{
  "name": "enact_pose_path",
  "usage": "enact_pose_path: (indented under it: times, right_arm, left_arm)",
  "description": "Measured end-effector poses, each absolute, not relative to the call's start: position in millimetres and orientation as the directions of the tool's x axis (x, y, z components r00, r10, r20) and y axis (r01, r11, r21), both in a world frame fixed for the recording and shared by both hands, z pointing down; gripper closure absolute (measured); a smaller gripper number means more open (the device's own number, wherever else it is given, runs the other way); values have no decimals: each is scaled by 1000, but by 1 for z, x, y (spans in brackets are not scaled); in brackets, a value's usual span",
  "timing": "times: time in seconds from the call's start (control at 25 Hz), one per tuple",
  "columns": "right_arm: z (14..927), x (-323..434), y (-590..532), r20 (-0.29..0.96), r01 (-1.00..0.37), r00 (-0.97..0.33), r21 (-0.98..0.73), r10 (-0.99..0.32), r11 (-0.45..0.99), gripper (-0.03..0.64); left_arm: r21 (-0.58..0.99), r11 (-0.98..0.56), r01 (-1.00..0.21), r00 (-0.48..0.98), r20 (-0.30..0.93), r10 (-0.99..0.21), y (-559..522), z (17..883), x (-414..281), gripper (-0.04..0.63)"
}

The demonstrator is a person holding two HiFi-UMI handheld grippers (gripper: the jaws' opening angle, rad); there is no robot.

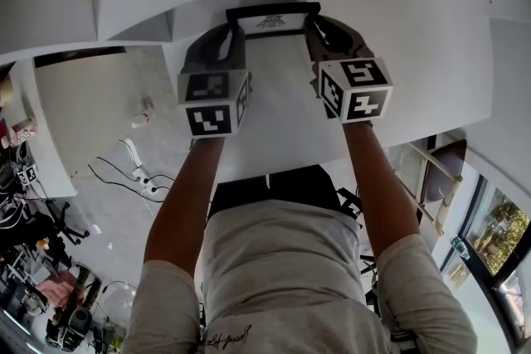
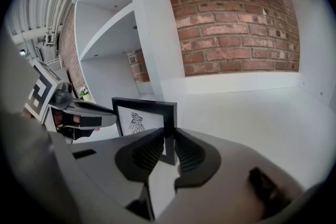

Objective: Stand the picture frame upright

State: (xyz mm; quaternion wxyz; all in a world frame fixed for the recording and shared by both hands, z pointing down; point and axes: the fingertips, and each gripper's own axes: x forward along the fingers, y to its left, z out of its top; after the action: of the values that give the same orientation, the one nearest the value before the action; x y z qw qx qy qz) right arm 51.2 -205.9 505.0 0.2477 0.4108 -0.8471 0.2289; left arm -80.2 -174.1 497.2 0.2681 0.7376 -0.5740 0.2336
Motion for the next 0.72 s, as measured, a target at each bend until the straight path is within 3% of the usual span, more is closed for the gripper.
enact_pose_path:
  times: [0.72]
  right_arm:
    - [504, 47, -212, 596, -804, -549, -186, -586, 564, 540]
  left_arm:
    - [127, -187, -974, 224, 662, -715, -178, 500, -84, 528]
